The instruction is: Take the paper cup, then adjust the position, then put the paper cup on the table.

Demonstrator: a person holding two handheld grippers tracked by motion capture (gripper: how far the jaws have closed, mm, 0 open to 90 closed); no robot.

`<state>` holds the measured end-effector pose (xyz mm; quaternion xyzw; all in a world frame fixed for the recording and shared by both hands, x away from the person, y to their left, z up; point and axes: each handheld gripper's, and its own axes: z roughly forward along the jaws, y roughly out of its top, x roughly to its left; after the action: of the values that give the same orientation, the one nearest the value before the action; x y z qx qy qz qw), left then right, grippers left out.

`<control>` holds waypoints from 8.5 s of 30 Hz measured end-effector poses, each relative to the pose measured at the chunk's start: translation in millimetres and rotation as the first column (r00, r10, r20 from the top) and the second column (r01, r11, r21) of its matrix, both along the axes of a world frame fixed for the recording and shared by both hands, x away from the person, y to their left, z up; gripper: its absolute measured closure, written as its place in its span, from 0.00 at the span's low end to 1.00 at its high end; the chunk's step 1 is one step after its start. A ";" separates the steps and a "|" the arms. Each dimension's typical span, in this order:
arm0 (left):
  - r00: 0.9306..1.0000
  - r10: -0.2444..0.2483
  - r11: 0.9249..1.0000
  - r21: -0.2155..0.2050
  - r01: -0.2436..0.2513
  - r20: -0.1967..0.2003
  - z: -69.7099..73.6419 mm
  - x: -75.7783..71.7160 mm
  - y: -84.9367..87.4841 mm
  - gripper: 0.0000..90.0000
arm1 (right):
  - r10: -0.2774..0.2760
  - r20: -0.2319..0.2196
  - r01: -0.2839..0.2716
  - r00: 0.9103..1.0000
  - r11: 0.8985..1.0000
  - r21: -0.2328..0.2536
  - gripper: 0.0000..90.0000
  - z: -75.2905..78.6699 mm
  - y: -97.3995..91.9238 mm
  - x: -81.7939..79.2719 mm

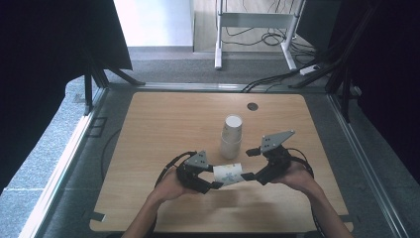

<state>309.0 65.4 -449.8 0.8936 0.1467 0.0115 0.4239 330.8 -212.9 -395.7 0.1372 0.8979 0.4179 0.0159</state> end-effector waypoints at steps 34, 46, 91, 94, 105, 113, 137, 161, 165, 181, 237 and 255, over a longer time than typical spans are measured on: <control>0.988 -0.143 0.935 0.335 0.118 0.051 16.4 5.1 -41.6 0.43 | 0.235 0.014 -0.205 0.972 0.874 -0.441 0.38 -41.4 63.6 -3.6; 0.993 -0.109 0.960 0.262 0.096 0.038 16.0 7.7 -36.5 0.35 | 0.214 0.005 -0.193 0.977 0.891 -0.411 0.43 -41.8 59.0 -4.7; 0.989 -0.064 0.932 -0.363 0.010 -0.137 16.0 22.4 -3.6 0.30 | 0.060 0.001 -0.060 0.998 0.983 0.174 0.42 -46.5 13.9 -8.4; 0.989 -0.064 0.928 -0.373 0.008 -0.137 15.3 22.6 -2.9 0.32 | 0.060 -0.002 -0.059 0.998 0.981 0.184 0.42 -46.8 13.5 -8.1; 0.995 -0.042 0.953 -0.302 0.014 -0.086 16.3 18.7 -7.5 0.41 | 0.055 -0.027 -0.051 0.998 0.991 0.126 0.33 -53.3 19.3 -5.4; 0.999 0.002 0.975 -0.222 -0.009 -0.032 22.3 17.4 -5.9 0.41 | 0.006 -0.005 -0.006 1.000 0.999 0.046 0.15 -58.1 22.9 -5.3; 0.962 0.253 0.953 0.141 -0.266 0.105 26.1 34.9 11.5 0.41 | -0.097 0.022 0.098 0.995 0.994 -0.054 0.16 -64.6 -6.6 2.4; 0.921 0.356 0.877 0.284 -0.388 0.159 11.5 50.1 26.0 0.41 | -0.115 0.013 0.116 0.993 0.988 -0.103 0.18 -73.2 -7.8 4.7; 0.915 0.369 0.869 0.289 -0.401 0.162 11.9 51.5 30.1 0.41 | -0.116 0.012 0.117 0.993 0.988 -0.104 0.18 -73.3 -7.8 4.7; 0.893 0.429 0.840 0.304 -0.450 0.137 5.3 60.8 40.7 0.33 | -0.109 0.011 0.110 0.994 0.987 -0.113 0.19 -74.4 -6.8 4.6; 0.847 0.518 0.849 0.050 -0.526 0.116 8.9 24.8 53.9 0.00 | -0.144 0.046 0.148 0.988 0.984 -0.099 0.16 -73.5 -8.5 1.6; 0.833 0.536 0.843 -0.029 -0.537 0.138 2.5 -5.4 60.9 0.00 | -0.246 0.096 0.252 0.965 0.966 -0.063 0.07 -63.3 -18.8 -3.3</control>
<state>303.6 126.3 -447.3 0.8159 0.3608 0.1937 0.4083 327.5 -231.7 -459.0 0.2299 0.8870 0.3844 0.1127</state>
